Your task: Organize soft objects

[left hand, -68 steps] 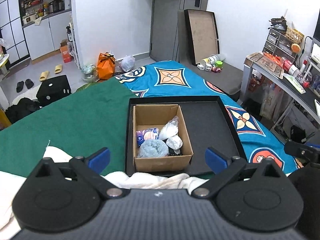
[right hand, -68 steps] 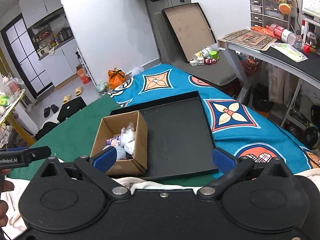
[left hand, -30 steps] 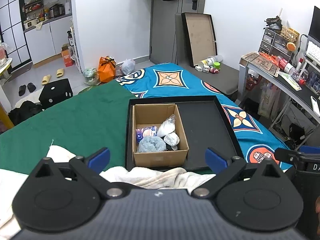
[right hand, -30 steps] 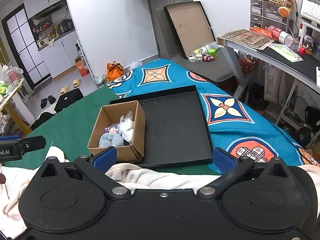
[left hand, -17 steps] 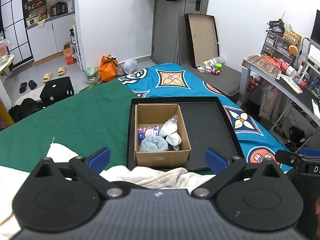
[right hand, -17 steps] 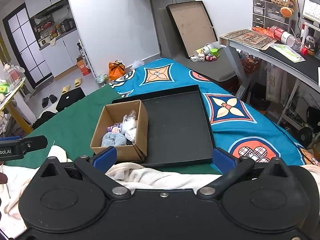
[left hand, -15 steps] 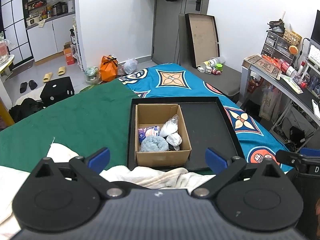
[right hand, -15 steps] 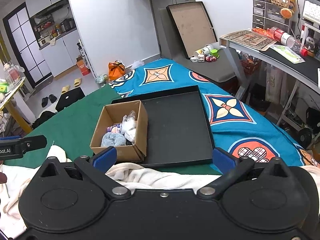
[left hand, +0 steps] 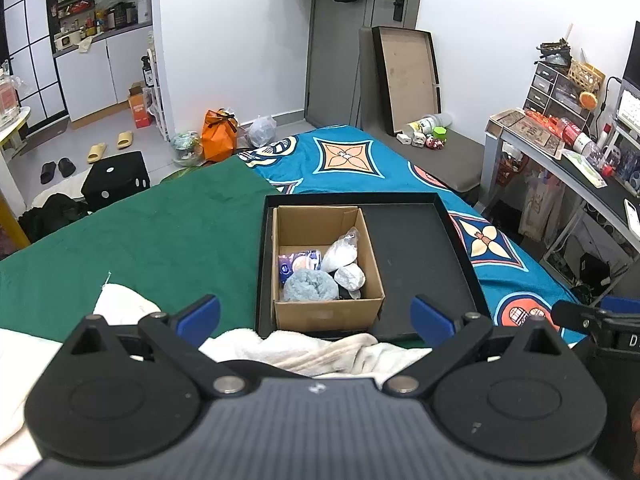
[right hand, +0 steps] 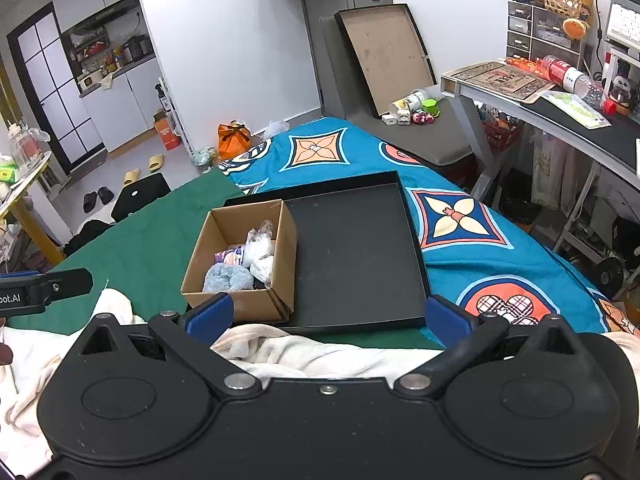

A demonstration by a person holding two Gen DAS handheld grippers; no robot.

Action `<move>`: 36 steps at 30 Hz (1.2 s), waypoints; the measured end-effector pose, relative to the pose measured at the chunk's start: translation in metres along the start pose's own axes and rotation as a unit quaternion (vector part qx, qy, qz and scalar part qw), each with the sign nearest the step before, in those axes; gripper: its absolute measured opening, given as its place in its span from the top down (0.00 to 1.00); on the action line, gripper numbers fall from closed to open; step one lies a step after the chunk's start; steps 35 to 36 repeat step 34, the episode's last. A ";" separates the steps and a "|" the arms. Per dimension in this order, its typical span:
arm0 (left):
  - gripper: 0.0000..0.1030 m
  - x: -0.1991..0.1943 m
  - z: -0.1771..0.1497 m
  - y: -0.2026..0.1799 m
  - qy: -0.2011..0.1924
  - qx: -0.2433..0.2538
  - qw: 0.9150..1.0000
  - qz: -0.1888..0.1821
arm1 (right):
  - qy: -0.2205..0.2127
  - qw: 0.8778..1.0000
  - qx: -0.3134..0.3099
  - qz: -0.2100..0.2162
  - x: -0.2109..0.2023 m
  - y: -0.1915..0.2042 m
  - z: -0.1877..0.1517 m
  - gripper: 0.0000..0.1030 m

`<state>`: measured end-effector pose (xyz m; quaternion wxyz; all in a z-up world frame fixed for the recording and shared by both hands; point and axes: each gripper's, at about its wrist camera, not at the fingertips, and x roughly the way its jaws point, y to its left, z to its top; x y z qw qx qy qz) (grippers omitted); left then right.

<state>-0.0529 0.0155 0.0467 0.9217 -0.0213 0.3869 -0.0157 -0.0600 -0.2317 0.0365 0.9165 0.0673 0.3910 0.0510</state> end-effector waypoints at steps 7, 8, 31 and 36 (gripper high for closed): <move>0.02 0.000 0.000 -0.001 0.000 -0.001 1.000 -0.001 | 0.002 1.000 0.006 0.011 0.000 -0.002 0.000 0.00; 0.02 0.000 0.000 -0.001 0.000 -0.001 1.000 -0.001 | 0.002 1.000 0.005 0.009 -0.001 -0.001 0.000 0.00; 0.02 0.000 -0.004 -0.001 -0.001 0.003 1.000 -0.002 | 0.007 1.000 -0.005 0.005 0.001 0.004 0.000 0.00; 0.02 0.003 -0.004 -0.001 0.009 0.002 1.000 0.000 | 0.008 1.000 -0.009 0.003 0.000 0.007 0.000 0.00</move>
